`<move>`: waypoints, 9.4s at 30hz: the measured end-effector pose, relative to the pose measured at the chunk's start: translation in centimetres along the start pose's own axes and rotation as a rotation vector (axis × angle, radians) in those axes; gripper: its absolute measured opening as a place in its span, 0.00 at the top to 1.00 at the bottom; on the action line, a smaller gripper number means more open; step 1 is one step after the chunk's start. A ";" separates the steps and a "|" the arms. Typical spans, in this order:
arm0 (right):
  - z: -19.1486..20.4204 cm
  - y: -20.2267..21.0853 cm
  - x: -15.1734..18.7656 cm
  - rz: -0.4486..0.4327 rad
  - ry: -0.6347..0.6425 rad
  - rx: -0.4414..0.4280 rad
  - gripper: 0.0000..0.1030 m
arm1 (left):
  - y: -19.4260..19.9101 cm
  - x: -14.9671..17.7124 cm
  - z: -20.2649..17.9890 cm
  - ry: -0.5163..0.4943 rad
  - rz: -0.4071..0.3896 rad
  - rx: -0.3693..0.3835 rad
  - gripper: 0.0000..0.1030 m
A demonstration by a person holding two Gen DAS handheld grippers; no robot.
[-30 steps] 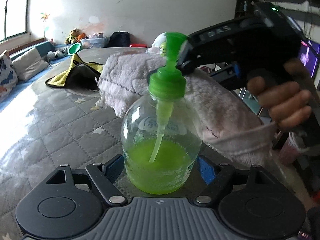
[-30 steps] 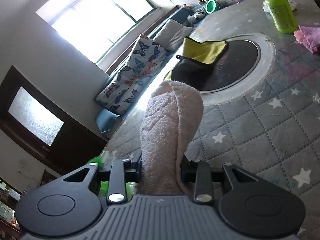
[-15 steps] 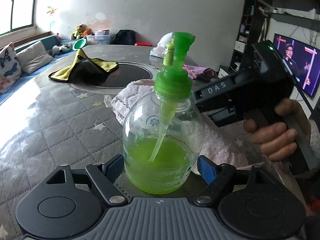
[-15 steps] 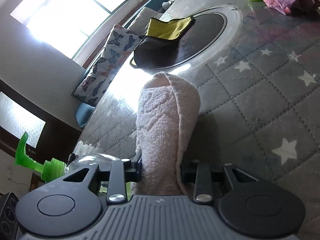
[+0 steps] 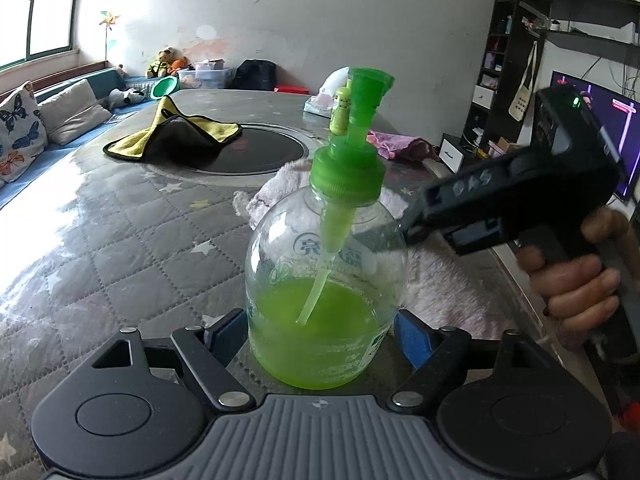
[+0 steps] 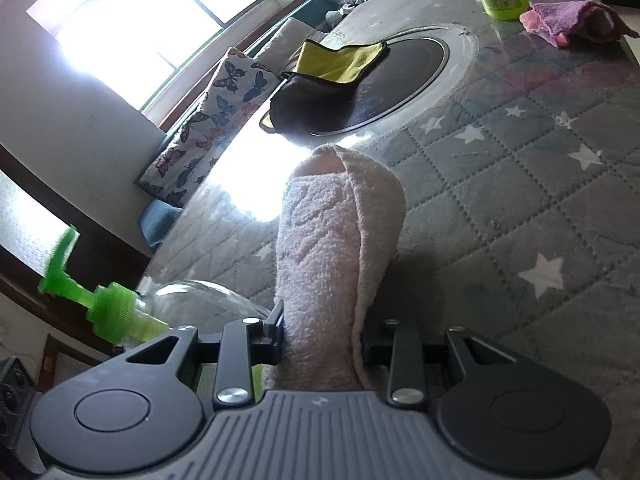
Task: Clean container
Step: 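Wipe the bottle again with the pink towel in the right tool, then rub the pink towel over the bottle side with the right tool, then tilt the pump bottle in the left tool while the right tool wipes it, then rub the pink towel across the bottle body with the right tool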
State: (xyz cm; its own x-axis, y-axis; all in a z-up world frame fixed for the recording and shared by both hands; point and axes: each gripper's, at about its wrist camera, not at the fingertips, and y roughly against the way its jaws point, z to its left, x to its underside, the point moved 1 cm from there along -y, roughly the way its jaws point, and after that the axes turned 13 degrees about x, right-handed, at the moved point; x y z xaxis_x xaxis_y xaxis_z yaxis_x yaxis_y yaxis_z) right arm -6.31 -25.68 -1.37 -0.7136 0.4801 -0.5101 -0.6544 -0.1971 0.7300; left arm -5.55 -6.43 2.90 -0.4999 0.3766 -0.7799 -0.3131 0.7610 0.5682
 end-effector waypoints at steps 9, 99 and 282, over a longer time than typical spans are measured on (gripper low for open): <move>2.6 2.9 -2.6 -0.065 0.021 -0.147 0.68 | 0.0 0.1 0.2 -0.009 -0.005 0.012 0.20; 0.5 1.1 -2.5 -0.068 -0.076 -0.154 0.68 | -0.8 -0.4 -1.0 -0.077 0.004 -0.010 0.23; -0.5 -7.8 -5.9 0.049 -0.298 -0.172 0.66 | -7.8 -1.6 2.5 -0.135 0.056 -0.064 0.00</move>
State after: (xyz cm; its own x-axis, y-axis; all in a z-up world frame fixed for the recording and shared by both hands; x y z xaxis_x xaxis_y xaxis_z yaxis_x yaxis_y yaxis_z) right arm 2.82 -27.38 -4.28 -0.6574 0.6900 -0.3029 -0.6720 -0.3549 0.6500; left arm -0.31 -11.65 -0.94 -0.4067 0.4883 -0.7721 -0.3408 0.7031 0.6241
